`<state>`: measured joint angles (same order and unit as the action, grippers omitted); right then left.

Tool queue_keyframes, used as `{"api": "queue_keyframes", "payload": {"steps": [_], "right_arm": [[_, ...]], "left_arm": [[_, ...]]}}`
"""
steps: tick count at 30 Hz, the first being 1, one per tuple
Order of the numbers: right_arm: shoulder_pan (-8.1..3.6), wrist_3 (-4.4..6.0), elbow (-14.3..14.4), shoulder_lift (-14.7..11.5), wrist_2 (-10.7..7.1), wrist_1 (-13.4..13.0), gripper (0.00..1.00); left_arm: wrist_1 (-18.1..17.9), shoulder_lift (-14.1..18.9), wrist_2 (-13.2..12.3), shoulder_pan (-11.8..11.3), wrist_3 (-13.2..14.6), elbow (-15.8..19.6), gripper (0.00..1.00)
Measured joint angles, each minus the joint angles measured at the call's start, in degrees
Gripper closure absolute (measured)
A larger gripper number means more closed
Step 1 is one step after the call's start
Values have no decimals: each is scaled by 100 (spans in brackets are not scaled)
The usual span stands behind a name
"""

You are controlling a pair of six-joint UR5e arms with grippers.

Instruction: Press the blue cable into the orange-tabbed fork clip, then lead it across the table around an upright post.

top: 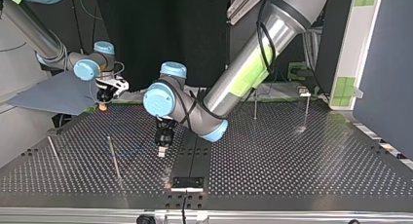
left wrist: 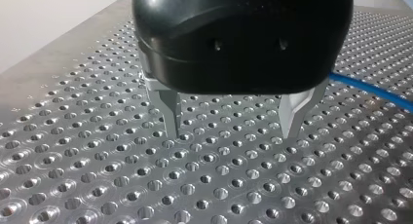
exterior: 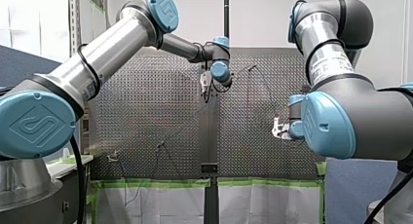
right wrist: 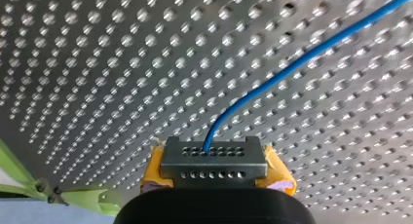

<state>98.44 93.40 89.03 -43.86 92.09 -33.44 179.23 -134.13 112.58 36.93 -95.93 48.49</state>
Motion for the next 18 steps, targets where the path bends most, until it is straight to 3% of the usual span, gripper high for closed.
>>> {"api": "queue_keyframes", "payload": {"steps": [12,18], "right_arm": [[-157,-5,81,316,13,-110,100],[-231,57,80,577,44,-178,100]], "left_arm": [[18,1,5,1,-20,0,0],[42,1,4,1,-21,1,0]]}}
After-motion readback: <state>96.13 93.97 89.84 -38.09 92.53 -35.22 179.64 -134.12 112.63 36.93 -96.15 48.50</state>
